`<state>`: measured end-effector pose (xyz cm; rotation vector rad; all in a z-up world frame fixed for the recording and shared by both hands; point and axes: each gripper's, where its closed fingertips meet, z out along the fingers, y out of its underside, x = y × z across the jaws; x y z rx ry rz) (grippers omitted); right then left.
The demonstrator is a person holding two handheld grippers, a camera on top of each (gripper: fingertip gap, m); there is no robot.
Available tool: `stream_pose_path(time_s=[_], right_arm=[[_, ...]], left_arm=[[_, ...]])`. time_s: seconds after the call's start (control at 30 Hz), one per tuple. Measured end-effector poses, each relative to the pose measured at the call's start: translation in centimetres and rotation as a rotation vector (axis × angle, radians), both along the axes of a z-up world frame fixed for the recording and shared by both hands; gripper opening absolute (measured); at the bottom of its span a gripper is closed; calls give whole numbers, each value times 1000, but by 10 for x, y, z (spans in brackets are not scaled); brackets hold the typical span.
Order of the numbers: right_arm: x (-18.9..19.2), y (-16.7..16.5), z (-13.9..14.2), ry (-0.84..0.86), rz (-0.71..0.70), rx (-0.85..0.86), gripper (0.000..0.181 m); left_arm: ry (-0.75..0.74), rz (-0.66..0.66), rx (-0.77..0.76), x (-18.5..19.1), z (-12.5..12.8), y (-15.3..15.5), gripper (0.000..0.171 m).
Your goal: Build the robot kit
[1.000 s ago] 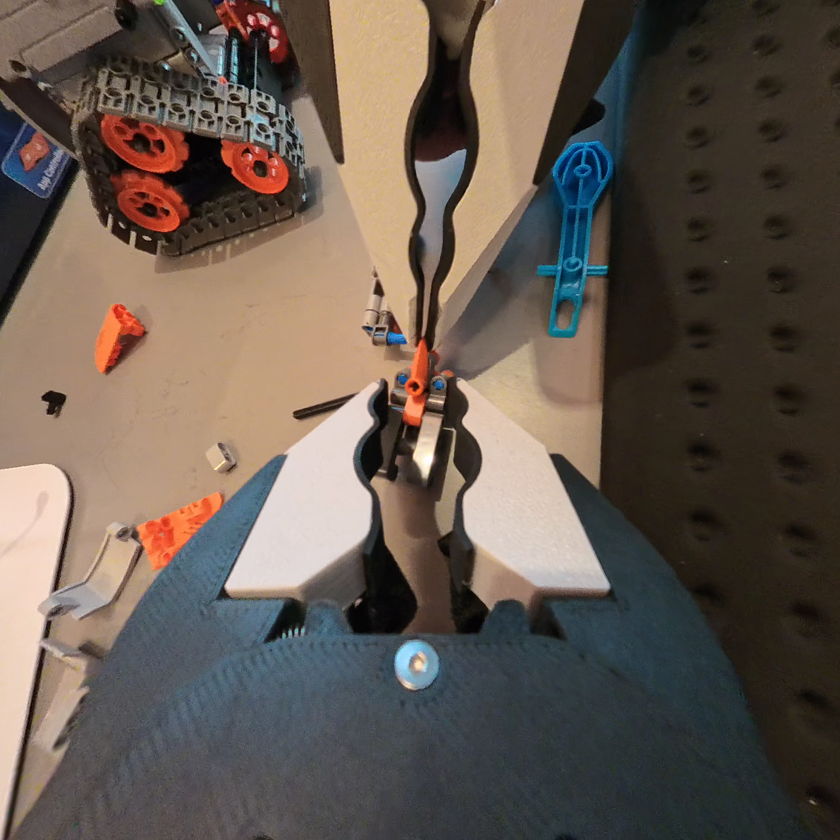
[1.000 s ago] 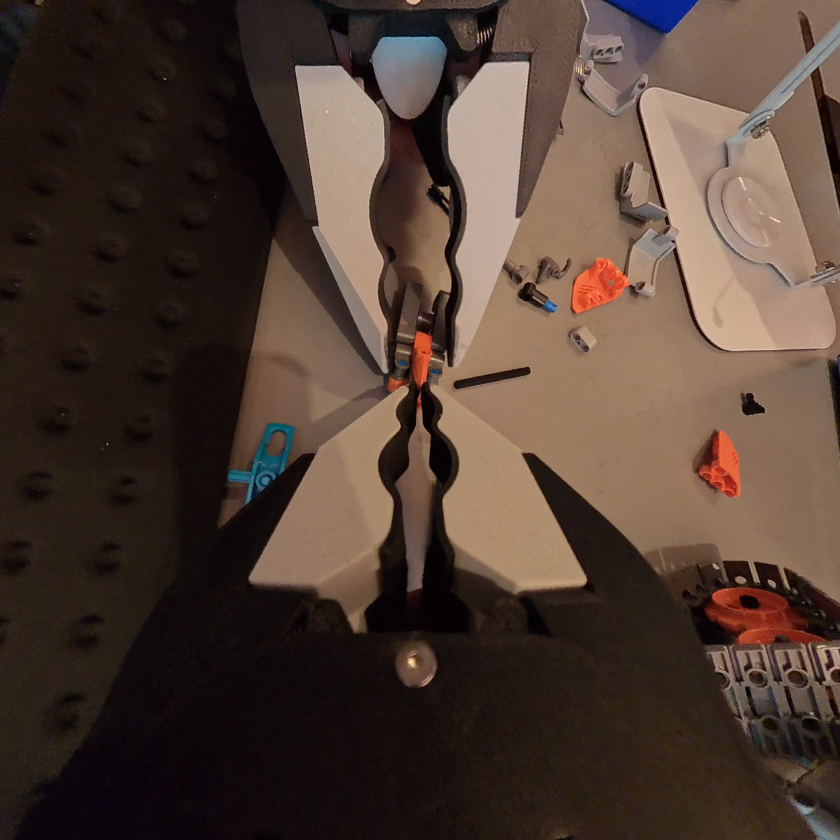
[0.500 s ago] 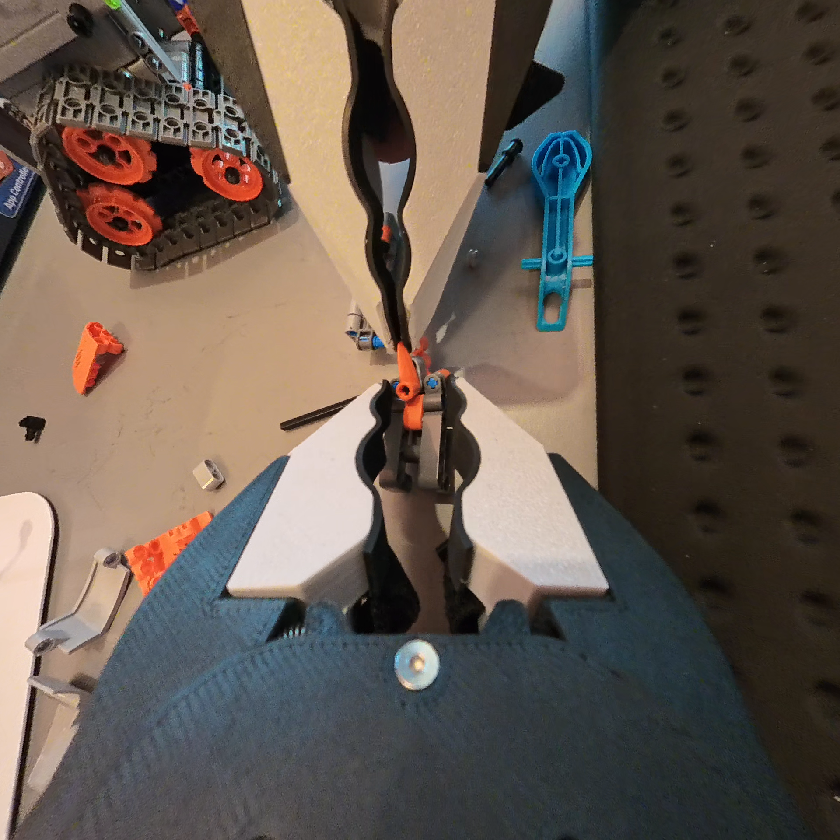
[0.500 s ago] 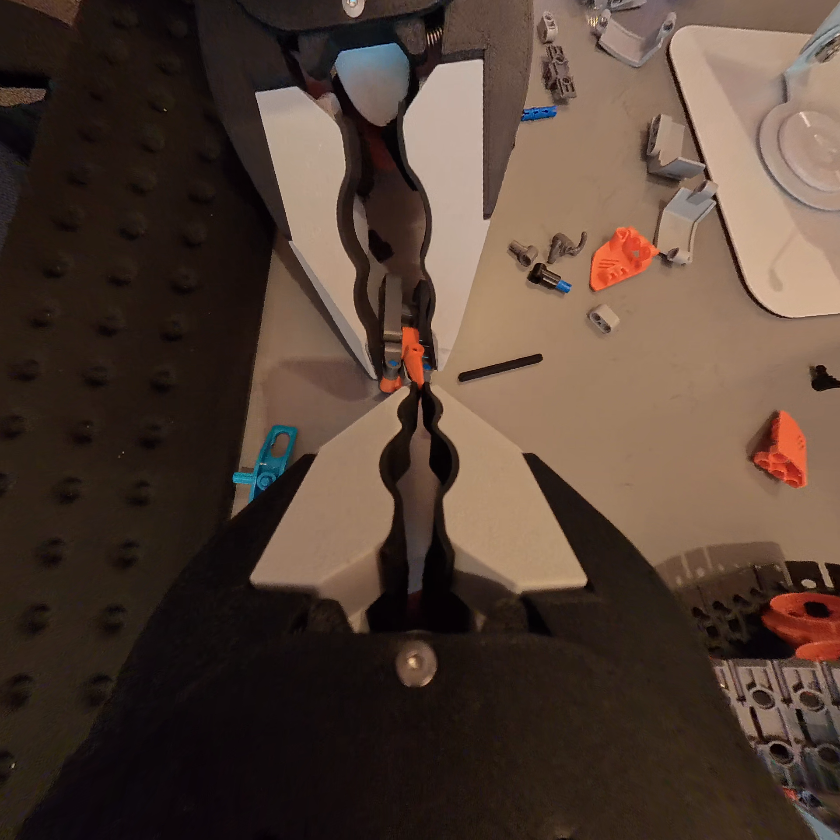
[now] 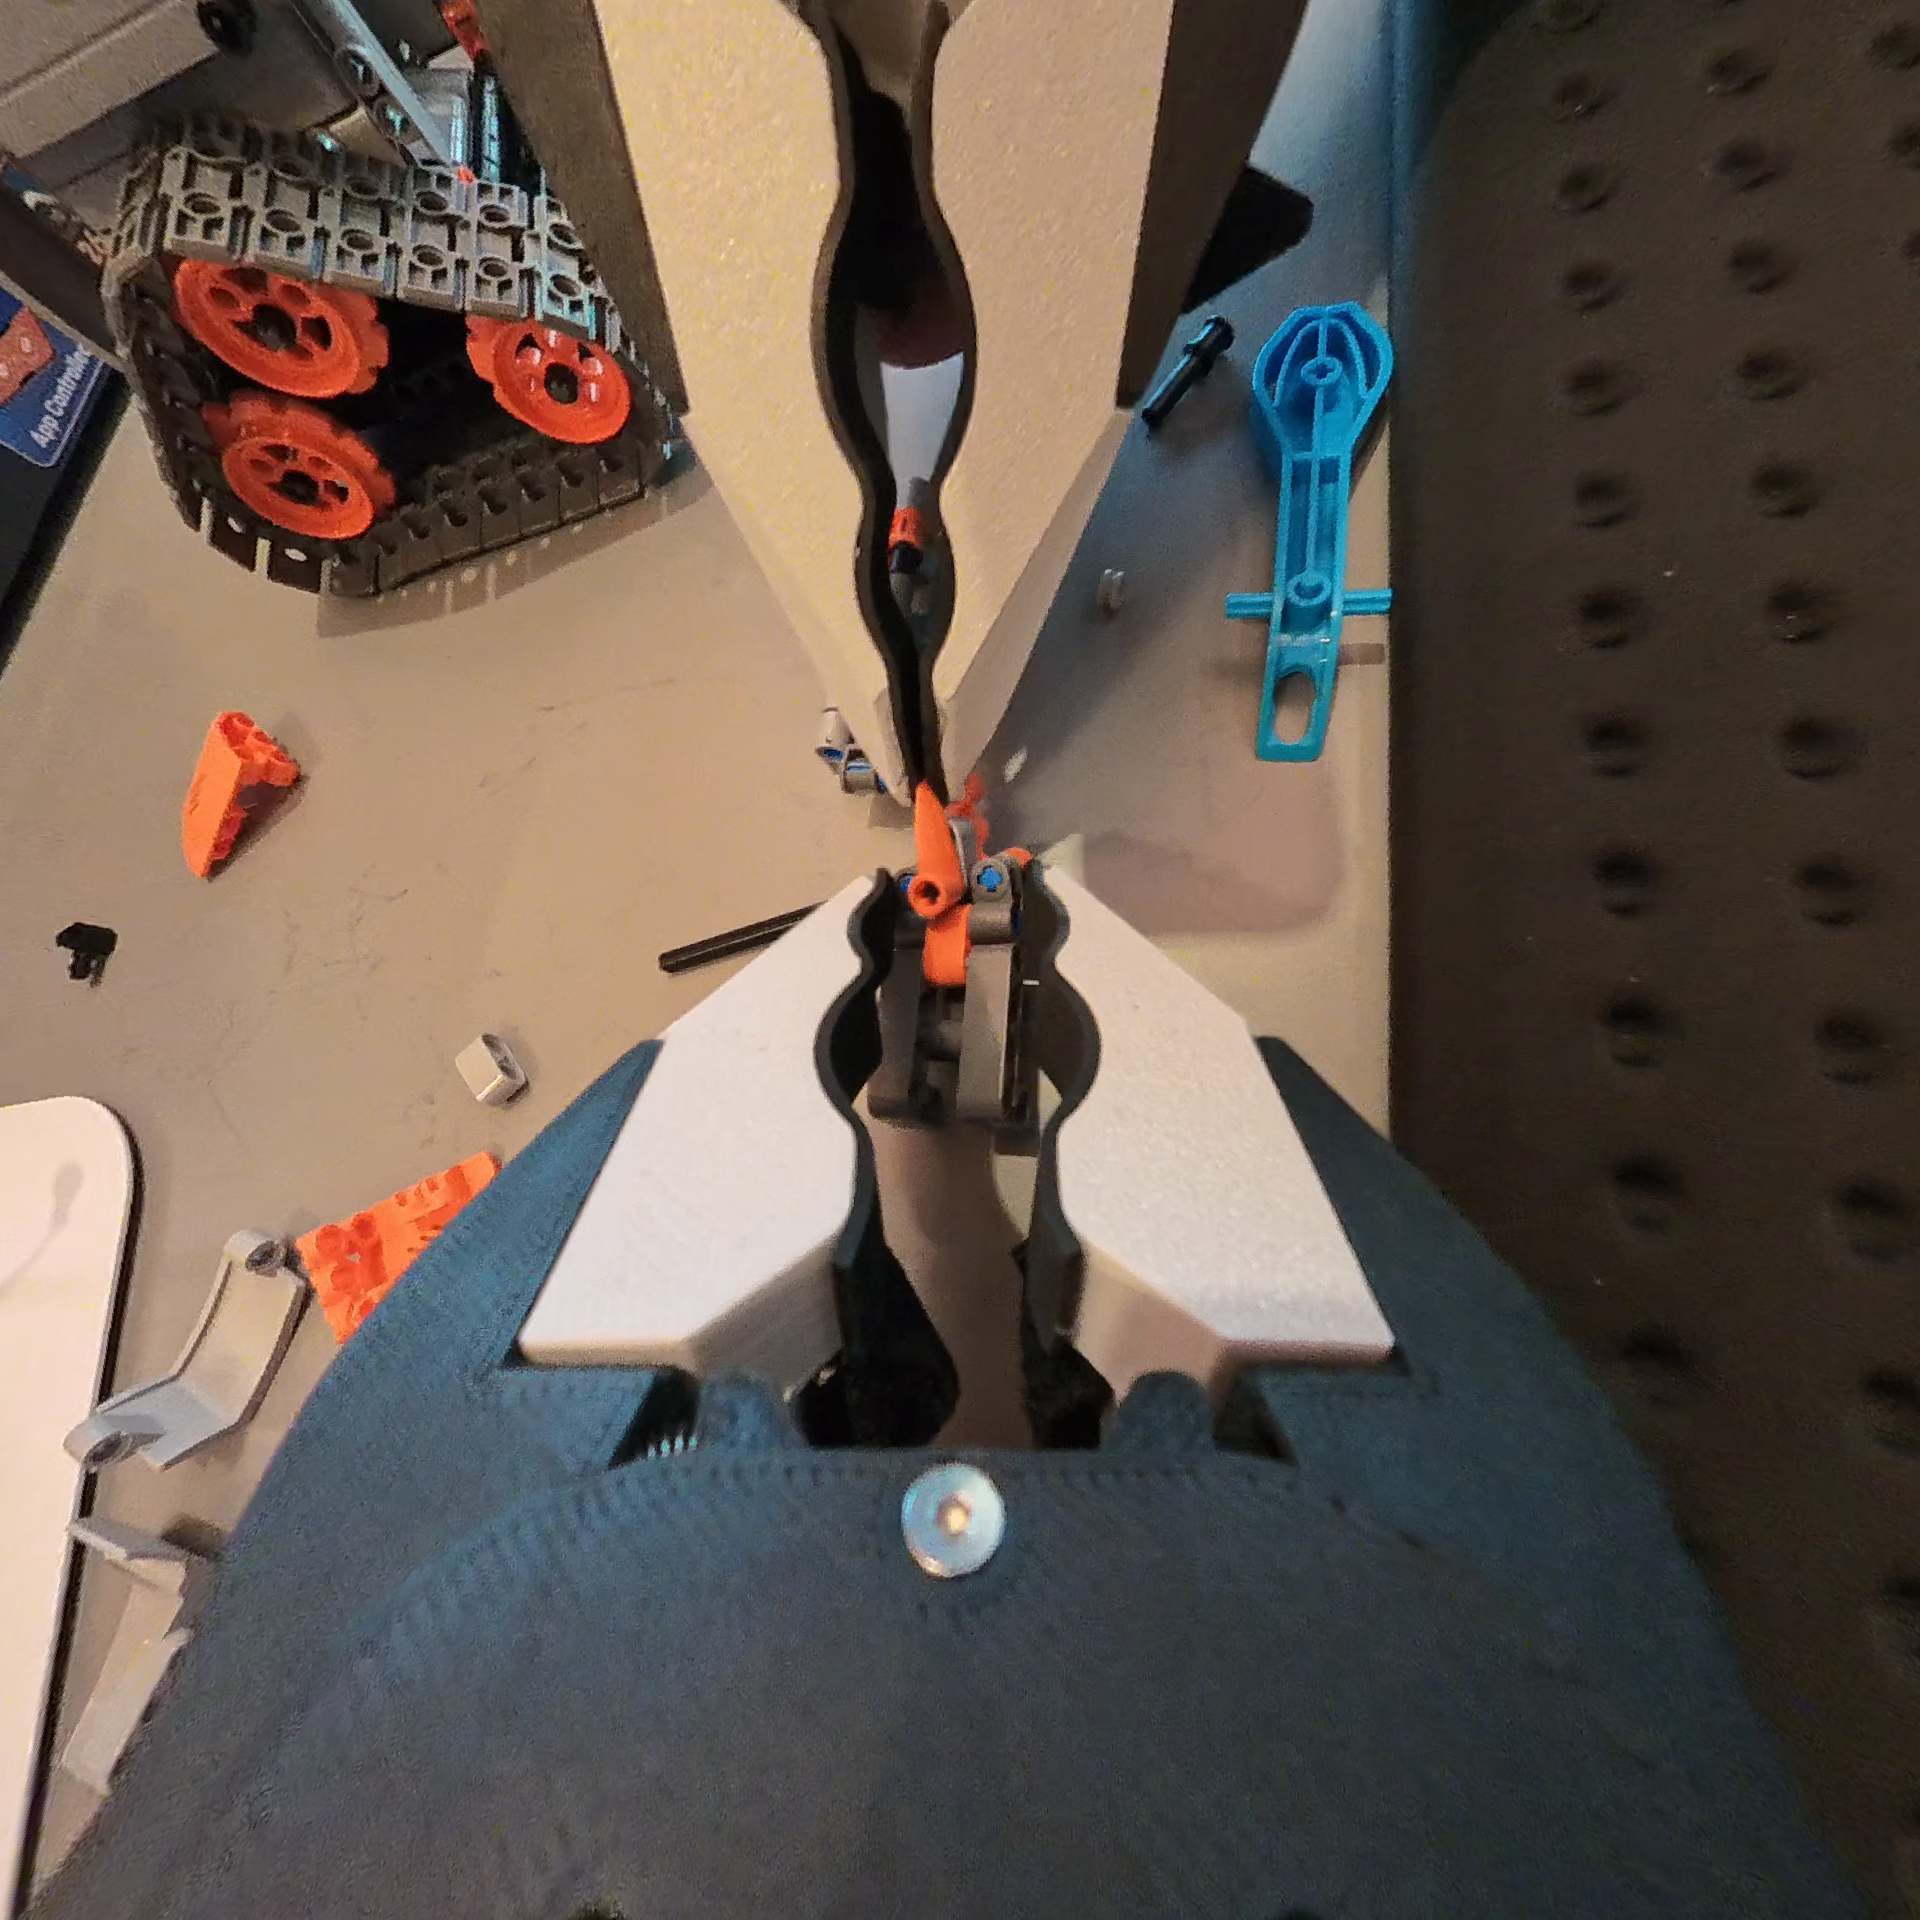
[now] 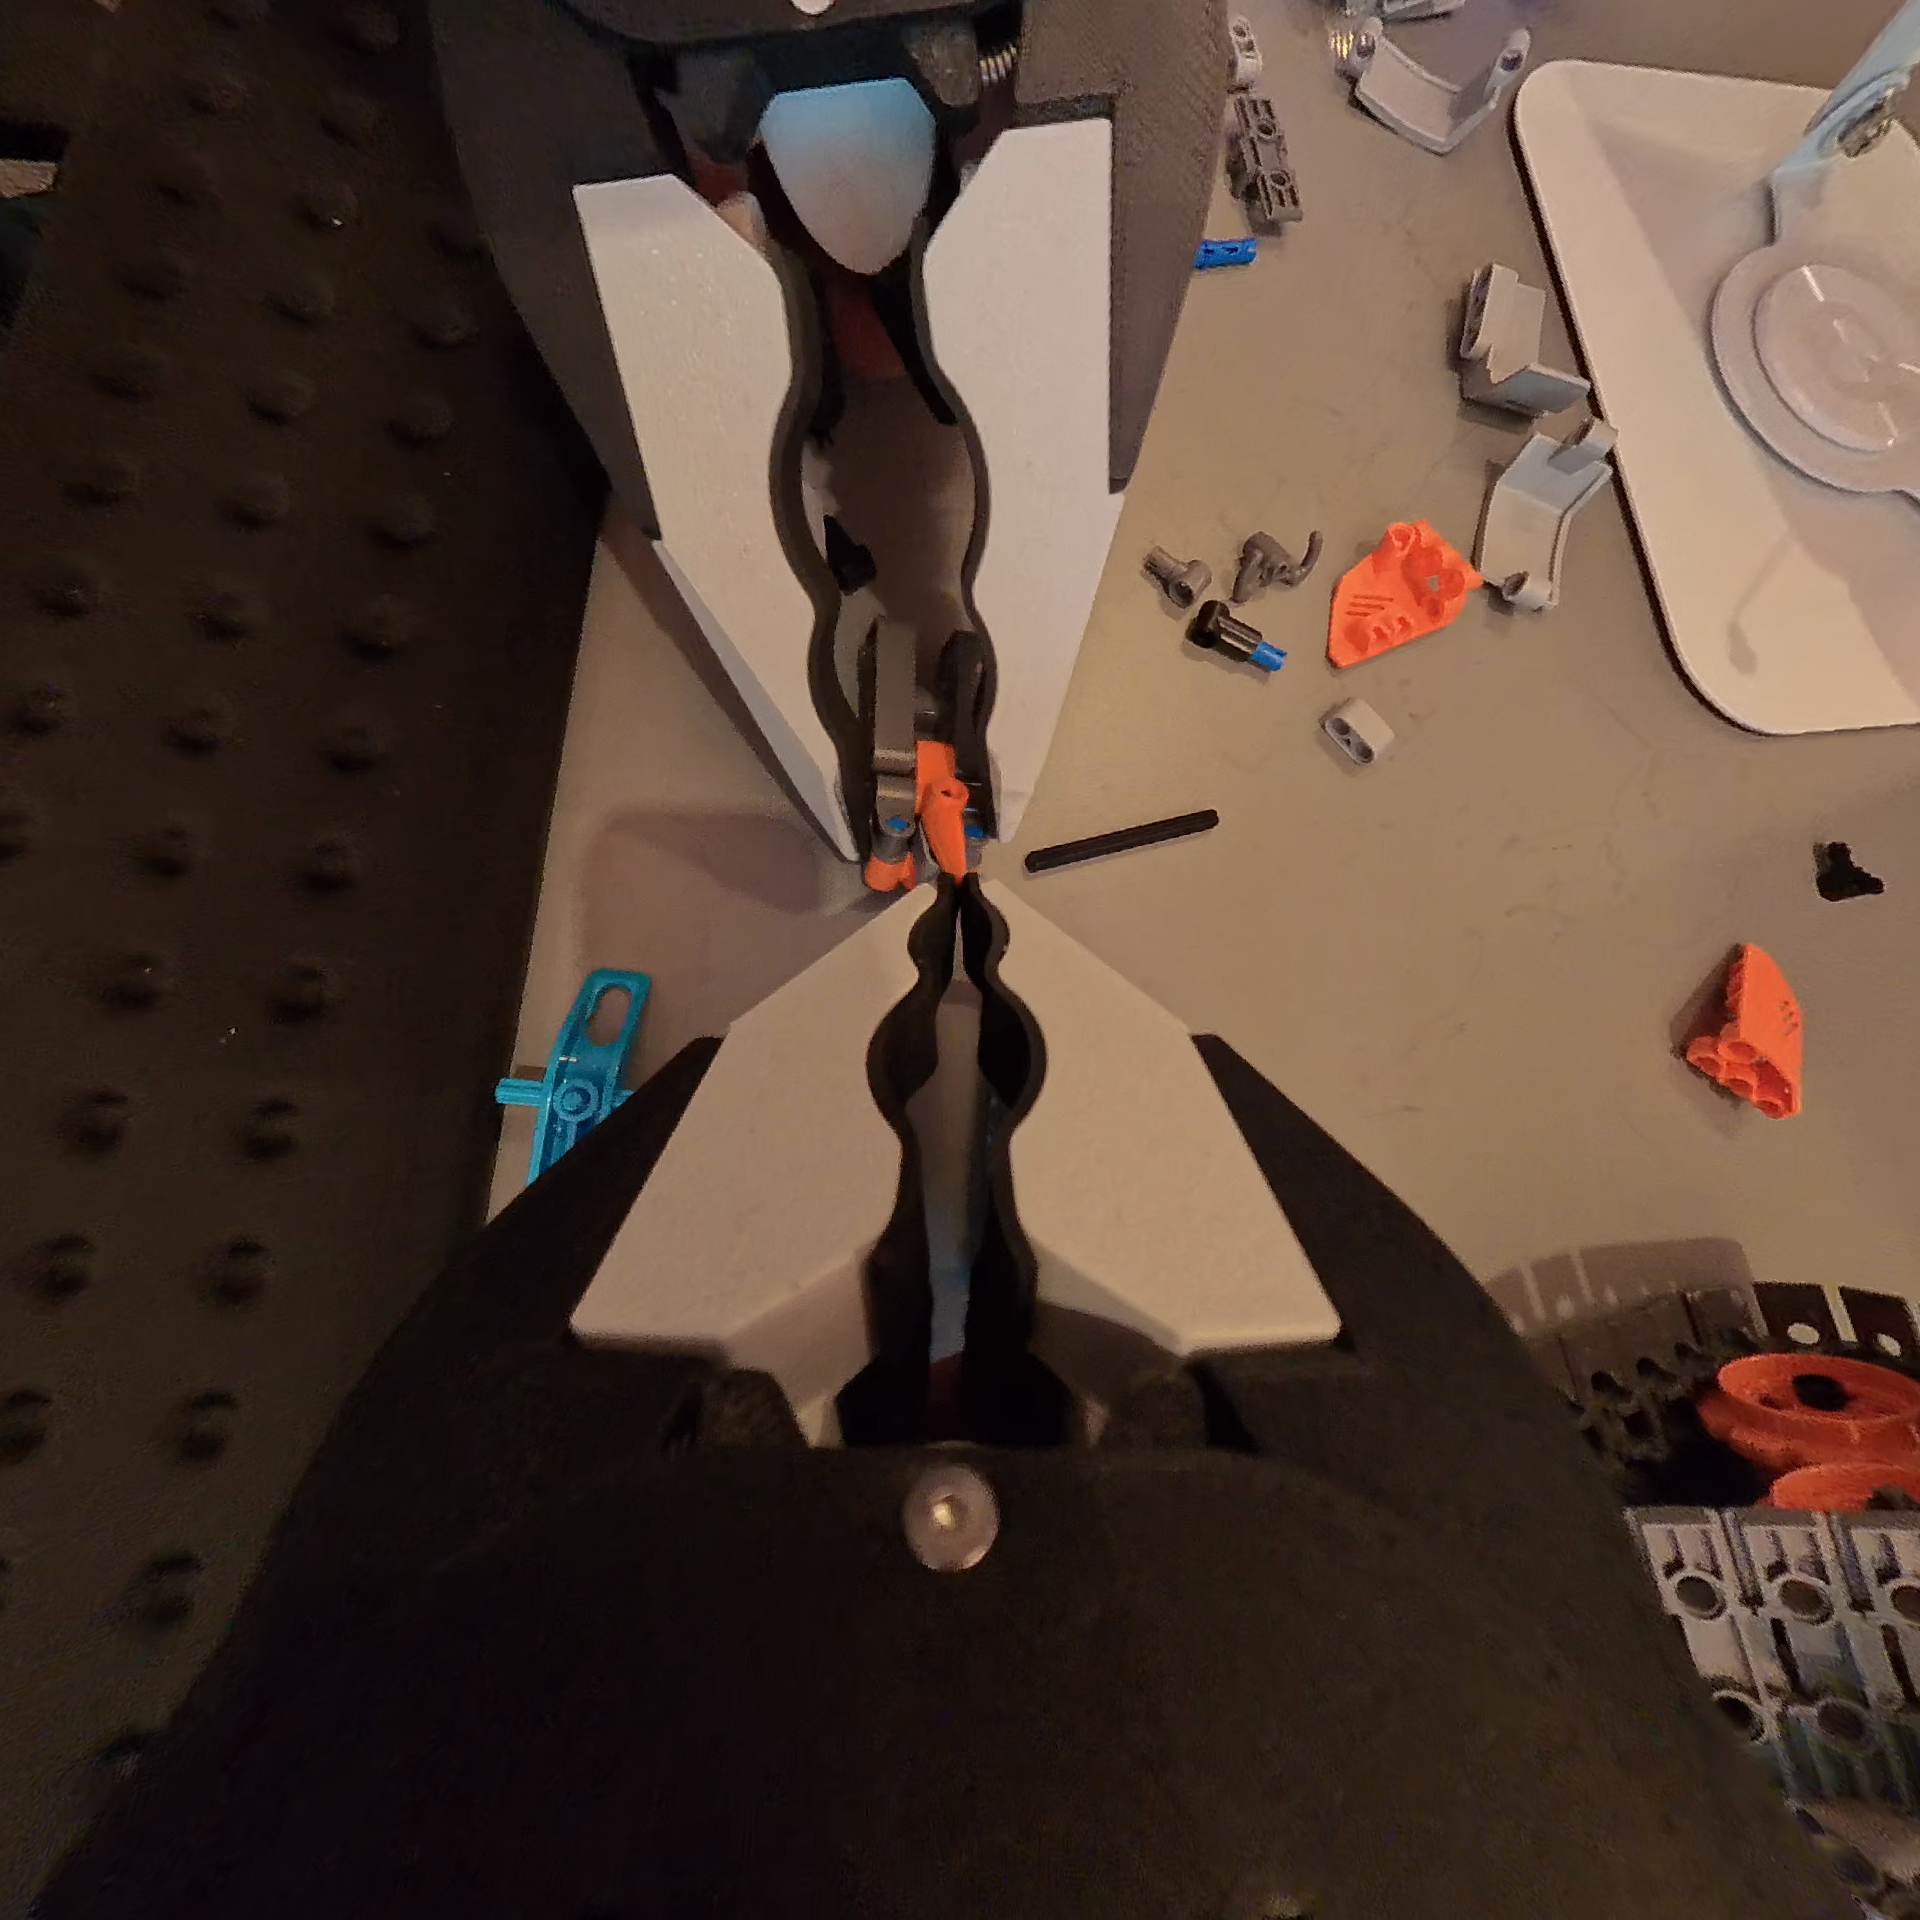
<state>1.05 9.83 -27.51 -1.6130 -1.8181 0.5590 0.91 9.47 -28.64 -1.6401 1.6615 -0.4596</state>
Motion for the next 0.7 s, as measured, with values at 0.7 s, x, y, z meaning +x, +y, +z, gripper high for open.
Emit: stream_pose_path(time_s=[0.7], right_arm=[[1,-8,-19,-67,10,-39,4]], left_arm=[[-57,-1,13,1,15,-1,14]])
